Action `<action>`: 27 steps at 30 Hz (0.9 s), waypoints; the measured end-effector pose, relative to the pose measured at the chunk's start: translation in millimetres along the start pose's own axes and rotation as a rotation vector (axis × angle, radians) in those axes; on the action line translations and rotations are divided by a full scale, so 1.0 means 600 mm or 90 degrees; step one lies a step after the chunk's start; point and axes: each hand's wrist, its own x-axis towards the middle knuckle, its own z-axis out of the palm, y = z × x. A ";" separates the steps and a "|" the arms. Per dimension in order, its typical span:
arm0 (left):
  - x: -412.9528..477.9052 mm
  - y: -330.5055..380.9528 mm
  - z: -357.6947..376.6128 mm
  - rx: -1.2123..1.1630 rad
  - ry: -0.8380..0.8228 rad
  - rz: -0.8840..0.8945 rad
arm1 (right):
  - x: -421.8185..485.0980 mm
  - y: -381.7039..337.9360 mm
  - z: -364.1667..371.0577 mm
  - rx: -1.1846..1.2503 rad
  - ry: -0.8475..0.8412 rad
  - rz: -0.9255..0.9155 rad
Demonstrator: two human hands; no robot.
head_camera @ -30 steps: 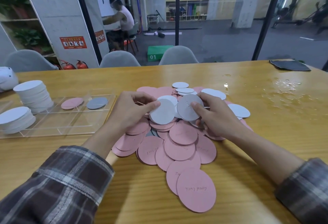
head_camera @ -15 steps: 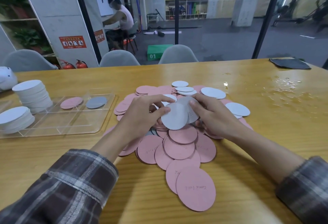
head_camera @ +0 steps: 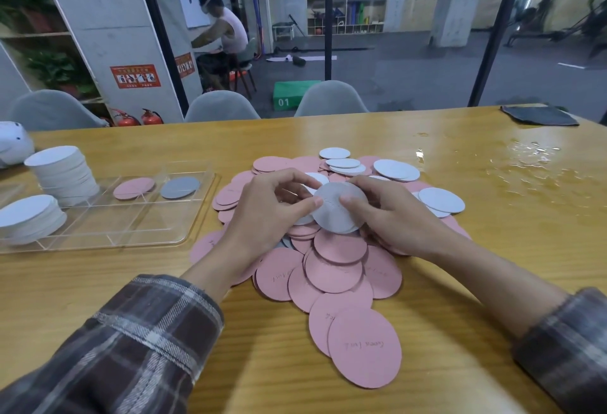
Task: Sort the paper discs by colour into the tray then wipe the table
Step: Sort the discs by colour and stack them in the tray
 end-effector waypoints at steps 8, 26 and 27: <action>0.011 -0.021 -0.018 0.291 0.081 0.052 | 0.003 0.006 -0.005 -0.066 0.061 0.007; 0.002 -0.012 -0.012 0.157 0.009 0.007 | 0.001 0.000 -0.010 -0.081 0.123 0.071; 0.003 -0.010 -0.011 0.111 -0.002 -0.003 | 0.000 -0.002 -0.010 -0.061 0.124 0.082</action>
